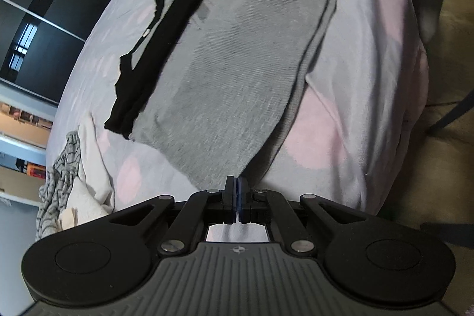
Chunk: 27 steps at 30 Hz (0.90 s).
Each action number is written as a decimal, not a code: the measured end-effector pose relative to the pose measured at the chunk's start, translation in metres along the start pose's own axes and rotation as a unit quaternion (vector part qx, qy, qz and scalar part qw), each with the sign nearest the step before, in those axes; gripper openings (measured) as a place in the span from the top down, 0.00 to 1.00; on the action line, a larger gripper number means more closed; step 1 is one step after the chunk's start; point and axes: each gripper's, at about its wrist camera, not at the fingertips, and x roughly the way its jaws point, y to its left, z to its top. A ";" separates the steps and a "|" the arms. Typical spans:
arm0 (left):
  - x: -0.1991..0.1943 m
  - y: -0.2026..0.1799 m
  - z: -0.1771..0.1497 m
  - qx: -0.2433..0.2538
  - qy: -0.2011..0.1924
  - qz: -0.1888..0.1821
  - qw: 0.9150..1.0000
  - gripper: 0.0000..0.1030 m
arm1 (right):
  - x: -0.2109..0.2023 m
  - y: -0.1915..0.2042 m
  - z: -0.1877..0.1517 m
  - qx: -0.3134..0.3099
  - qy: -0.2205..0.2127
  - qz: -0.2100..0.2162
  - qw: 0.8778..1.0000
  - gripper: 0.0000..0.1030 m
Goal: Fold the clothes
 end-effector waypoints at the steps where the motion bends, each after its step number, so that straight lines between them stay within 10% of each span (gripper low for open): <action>1: 0.001 -0.001 0.000 0.003 0.003 -0.003 1.000 1.00 | 0.000 0.001 0.000 -0.002 0.000 -0.001 1.000 0.95; 27: 0.019 -0.021 0.063 0.036 -0.099 -0.042 0.994 0.87 | 0.001 0.026 0.051 -0.046 -0.106 0.053 0.992 0.83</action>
